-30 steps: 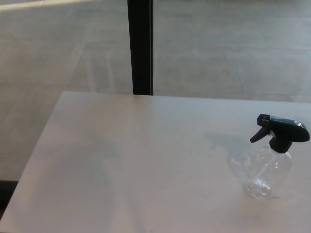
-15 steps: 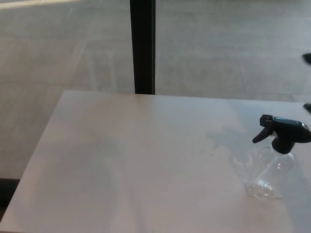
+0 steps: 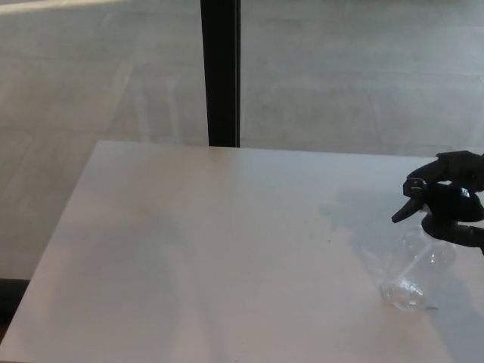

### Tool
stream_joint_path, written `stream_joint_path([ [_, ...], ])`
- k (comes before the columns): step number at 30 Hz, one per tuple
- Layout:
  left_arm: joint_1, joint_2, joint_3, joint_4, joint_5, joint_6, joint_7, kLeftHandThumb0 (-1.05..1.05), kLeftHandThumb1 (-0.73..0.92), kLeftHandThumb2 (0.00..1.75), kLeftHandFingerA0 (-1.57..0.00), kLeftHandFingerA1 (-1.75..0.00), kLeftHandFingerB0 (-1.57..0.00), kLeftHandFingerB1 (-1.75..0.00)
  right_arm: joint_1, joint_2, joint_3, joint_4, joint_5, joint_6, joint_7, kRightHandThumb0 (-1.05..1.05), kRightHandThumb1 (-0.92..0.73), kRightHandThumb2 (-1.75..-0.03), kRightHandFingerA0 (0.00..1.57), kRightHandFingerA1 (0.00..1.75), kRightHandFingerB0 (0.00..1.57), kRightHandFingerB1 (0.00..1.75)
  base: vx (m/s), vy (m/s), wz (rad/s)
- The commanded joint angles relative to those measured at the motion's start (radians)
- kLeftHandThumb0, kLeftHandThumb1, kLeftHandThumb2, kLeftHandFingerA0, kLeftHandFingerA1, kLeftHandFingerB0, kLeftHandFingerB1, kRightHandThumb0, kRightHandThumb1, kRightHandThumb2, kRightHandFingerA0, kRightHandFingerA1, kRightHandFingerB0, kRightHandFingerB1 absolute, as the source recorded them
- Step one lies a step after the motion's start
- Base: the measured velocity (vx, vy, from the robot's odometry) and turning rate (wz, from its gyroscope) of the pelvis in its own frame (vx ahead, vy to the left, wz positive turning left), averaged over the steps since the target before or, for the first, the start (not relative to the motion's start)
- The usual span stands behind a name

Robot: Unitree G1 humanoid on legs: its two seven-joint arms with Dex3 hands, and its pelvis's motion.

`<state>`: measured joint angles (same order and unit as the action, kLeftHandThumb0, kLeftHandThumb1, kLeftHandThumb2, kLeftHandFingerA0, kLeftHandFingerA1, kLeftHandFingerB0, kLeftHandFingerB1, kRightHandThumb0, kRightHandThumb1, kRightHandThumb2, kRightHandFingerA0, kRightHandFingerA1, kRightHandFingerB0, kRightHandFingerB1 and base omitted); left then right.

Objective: The robot uses its right hand to grab and lift the lid of the spray bottle kept in the middle of the desk and places the lid on the right side of the bottle

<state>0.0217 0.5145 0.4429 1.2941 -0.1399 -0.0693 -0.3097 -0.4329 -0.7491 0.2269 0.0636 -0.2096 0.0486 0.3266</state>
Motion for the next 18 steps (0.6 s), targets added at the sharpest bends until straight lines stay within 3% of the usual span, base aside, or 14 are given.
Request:
stream_joint_path([
  [1,0.008,0.021,-0.005,-0.003,-0.006,-0.018,-0.001,-0.82,0.86,0.65,-0.56,-0.51,-0.38,-0.39,-0.032,-0.053,0.084,-0.042,-0.286,0.045,-0.012,-0.75,-0.72,-0.62,0.53,0.46,0.43,0.33,0.00,0.000,0.00],
  [5,0.007,0.024,-0.014,-0.004,0.005,-0.022,0.005,-0.81,0.85,0.65,-0.56,-0.51,-0.40,-0.40,-0.040,-0.012,0.087,-0.068,-0.355,0.100,-0.086,-0.61,-0.66,-0.60,0.66,0.59,0.48,0.36,0.00,0.000,0.00],
  [7,0.007,0.025,-0.018,-0.006,0.008,-0.023,0.007,-0.79,0.86,0.65,-0.57,-0.50,-0.40,-0.40,-0.037,0.012,0.084,-0.067,-0.384,0.096,-0.149,-0.56,-0.67,-0.60,0.83,0.77,0.52,0.37,0.00,0.000,0.00],
  [9,0.007,0.025,-0.018,-0.003,0.007,-0.024,0.007,-0.79,0.86,0.66,-0.56,-0.49,-0.39,-0.40,-0.037,0.035,0.080,-0.073,-0.389,0.098,-0.176,-0.57,-0.68,-0.61,0.85,0.81,0.51,0.37,0.00,0.000,0.00],
  [10,0.007,0.025,-0.018,-0.001,0.006,-0.026,-0.002,-0.81,0.70,1.07,-0.48,-0.60,-0.32,-0.52,-0.029,0.045,0.073,-0.083,-0.383,0.064,-0.203,-0.58,-0.69,-0.61,0.92,0.83,0.53,0.39,0.00,0.000,0.00],
  [11,0.008,0.025,-0.022,-0.003,0.010,-0.029,0.007,-0.80,0.87,0.66,-0.57,-0.49,-0.40,-0.40,-0.026,0.052,0.073,-0.088,-0.388,0.057,-0.213,-0.57,-0.68,-0.61,0.97,0.80,0.54,0.39,0.00,0.000,0.00],
  [13,0.007,0.025,-0.023,-0.002,0.009,-0.028,0.007,-0.83,0.87,0.66,-0.57,-0.50,-0.39,-0.39,-0.023,0.061,0.072,-0.094,-0.393,0.054,-0.216,-0.55,-0.69,-0.61,1.03,0.78,0.54,0.39,0.00,0.000,0.00],
  [14,0.007,0.024,-0.025,-0.001,0.009,-0.029,0.007,-0.85,0.86,0.66,-0.57,-0.51,-0.41,-0.40,-0.016,0.065,0.068,-0.102,-0.396,0.053,-0.219,-0.54,-0.56,-0.91,1.03,0.96,0.47,0.55,0.00,0.000,0.00],
  [16,0.007,0.021,-0.028,-0.001,0.009,-0.031,0.008,-0.85,0.86,0.66,-0.57,-0.51,-0.41,-0.40,-0.006,0.068,0.062,-0.111,-0.404,0.054,-0.220,-0.54,-0.56,-0.91,1.03,0.96,0.47,0.55,0.00,0.000,0.00],
  [17,0.007,0.021,-0.030,0.000,0.009,-0.033,0.008,-0.85,0.87,0.66,-0.58,-0.51,-0.40,-0.39,-0.002,0.075,0.062,-0.113,-0.421,0.053,-0.238,-0.45,-0.70,-0.61,1.05,1.13,0.56,0.40,0.00,0.000,0.00],
  [18,0.004,0.019,-0.018,0.000,-0.007,-0.016,0.001,-0.84,0.86,0.66,-0.57,-0.52,-0.39,-0.39,0.003,0.075,0.068,-0.118,-0.454,0.052,-0.261,-0.32,-0.73,-0.61,0.99,1.47,0.63,0.43,0.00,0.000,0.00],
])
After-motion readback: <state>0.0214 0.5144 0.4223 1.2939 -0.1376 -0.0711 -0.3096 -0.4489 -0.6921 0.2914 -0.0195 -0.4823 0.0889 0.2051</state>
